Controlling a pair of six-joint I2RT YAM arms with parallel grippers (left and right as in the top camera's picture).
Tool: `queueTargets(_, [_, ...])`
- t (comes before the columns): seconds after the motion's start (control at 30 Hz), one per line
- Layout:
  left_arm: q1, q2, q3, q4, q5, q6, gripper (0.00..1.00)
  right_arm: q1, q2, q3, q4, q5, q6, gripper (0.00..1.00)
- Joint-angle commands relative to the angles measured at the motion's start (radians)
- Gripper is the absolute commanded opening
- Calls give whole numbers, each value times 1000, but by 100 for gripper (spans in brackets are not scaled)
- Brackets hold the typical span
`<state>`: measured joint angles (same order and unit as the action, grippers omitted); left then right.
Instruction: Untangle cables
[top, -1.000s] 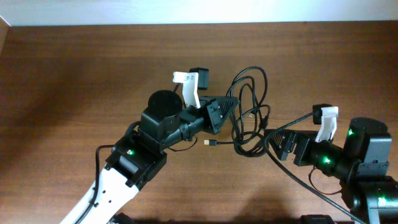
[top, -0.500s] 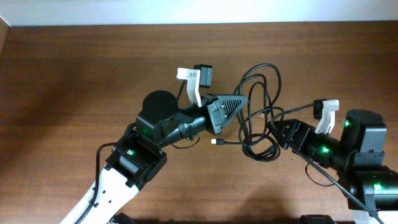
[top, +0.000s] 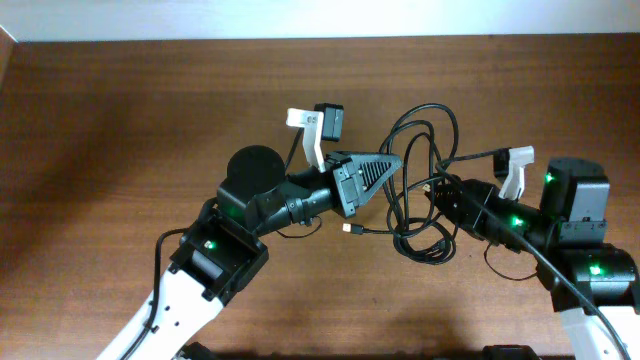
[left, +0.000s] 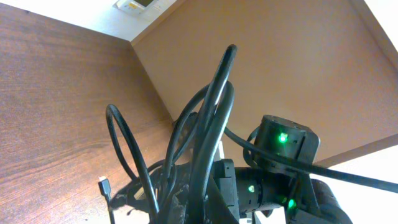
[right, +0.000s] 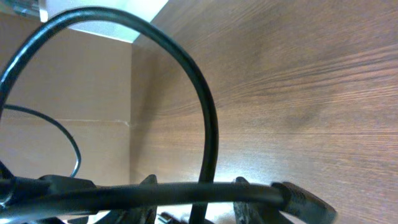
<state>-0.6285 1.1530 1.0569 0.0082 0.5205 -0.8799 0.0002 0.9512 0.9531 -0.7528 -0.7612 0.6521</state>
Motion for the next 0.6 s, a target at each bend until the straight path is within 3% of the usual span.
queueTargets(0.0, [3,-7,21,13,14,-10,0,6,0,20,6,-40,-7,31])
queueTargets(0.13, [3,-7,21,7,14,-10,0,6,0,20,6,-40,-8,4])
queueTargets(0.57, [3,-7,21,-154,-108,-8,0,6,-1,20,10,-86,-8,4])
